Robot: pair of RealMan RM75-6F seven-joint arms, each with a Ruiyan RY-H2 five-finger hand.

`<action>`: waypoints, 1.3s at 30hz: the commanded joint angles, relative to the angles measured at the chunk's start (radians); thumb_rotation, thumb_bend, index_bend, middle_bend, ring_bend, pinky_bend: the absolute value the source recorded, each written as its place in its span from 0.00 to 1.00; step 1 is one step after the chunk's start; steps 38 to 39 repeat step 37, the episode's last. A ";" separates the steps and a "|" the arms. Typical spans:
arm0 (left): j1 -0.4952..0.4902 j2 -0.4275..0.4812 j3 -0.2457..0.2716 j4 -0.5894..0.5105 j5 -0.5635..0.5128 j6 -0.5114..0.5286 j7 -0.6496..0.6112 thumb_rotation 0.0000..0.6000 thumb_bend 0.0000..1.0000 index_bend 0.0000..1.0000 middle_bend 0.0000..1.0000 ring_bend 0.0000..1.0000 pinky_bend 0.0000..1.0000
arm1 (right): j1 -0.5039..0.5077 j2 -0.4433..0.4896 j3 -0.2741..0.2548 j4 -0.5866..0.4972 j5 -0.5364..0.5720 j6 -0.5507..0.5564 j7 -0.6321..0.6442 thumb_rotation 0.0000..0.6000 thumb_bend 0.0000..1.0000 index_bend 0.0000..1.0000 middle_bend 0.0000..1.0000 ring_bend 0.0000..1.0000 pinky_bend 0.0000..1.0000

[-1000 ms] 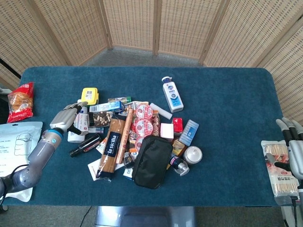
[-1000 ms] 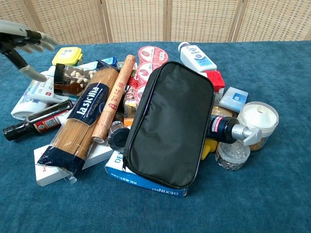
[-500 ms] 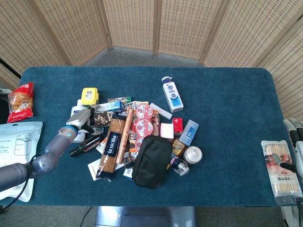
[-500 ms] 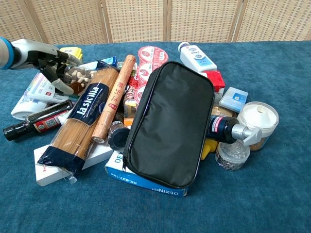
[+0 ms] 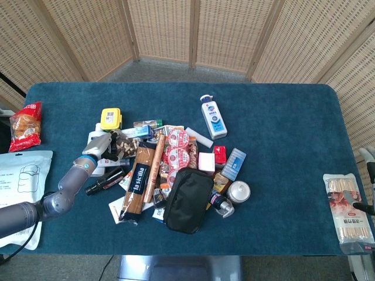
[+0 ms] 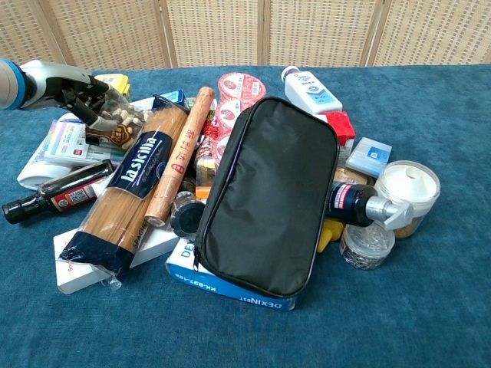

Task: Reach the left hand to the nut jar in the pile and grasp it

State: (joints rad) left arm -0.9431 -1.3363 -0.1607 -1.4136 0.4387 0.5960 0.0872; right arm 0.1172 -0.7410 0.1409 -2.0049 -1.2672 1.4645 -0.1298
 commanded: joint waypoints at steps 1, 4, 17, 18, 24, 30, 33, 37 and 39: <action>0.025 0.031 -0.015 -0.035 0.024 0.027 -0.030 1.00 0.61 0.41 0.53 0.79 0.68 | 0.000 0.000 0.001 0.002 -0.005 0.000 0.003 1.00 0.24 0.00 0.08 0.06 0.15; 0.053 0.075 -0.033 -0.079 0.053 0.042 -0.065 1.00 0.61 0.42 0.54 0.79 0.68 | 0.001 -0.001 0.002 0.001 -0.010 -0.003 0.005 1.00 0.24 0.00 0.08 0.06 0.15; 0.230 0.347 -0.190 -0.367 0.277 0.163 -0.294 1.00 0.60 0.42 0.55 0.79 0.68 | 0.036 -0.011 0.016 0.009 -0.018 -0.049 0.003 1.00 0.24 0.00 0.08 0.06 0.15; 0.245 0.371 -0.205 -0.396 0.296 0.176 -0.313 1.00 0.60 0.42 0.55 0.79 0.68 | 0.039 -0.012 0.017 0.014 -0.018 -0.055 0.006 1.00 0.24 0.00 0.08 0.06 0.15; 0.339 0.527 -0.300 -0.565 0.391 0.277 -0.425 1.00 0.60 0.42 0.56 0.79 0.68 | 0.077 -0.015 0.026 0.069 -0.029 -0.119 0.053 1.00 0.24 0.00 0.08 0.06 0.16; 0.401 0.642 -0.365 -0.682 0.392 0.365 -0.492 1.00 0.60 0.42 0.56 0.79 0.68 | 0.118 -0.013 0.023 0.158 -0.065 -0.203 0.137 1.00 0.24 0.00 0.08 0.06 0.15; 0.423 0.683 -0.393 -0.715 0.382 0.401 -0.525 1.00 0.60 0.42 0.56 0.79 0.68 | 0.133 -0.013 0.024 0.181 -0.071 -0.231 0.167 1.00 0.24 0.00 0.08 0.06 0.15; 0.439 0.721 -0.413 -0.716 0.388 0.419 -0.551 1.00 0.60 0.42 0.56 0.79 0.68 | 0.143 -0.035 0.031 0.192 -0.070 -0.226 0.166 1.00 0.24 0.00 0.08 0.06 0.15; 0.439 0.721 -0.413 -0.716 0.388 0.419 -0.551 1.00 0.60 0.42 0.56 0.79 0.68 | 0.143 -0.035 0.031 0.192 -0.070 -0.226 0.166 1.00 0.24 0.00 0.08 0.06 0.15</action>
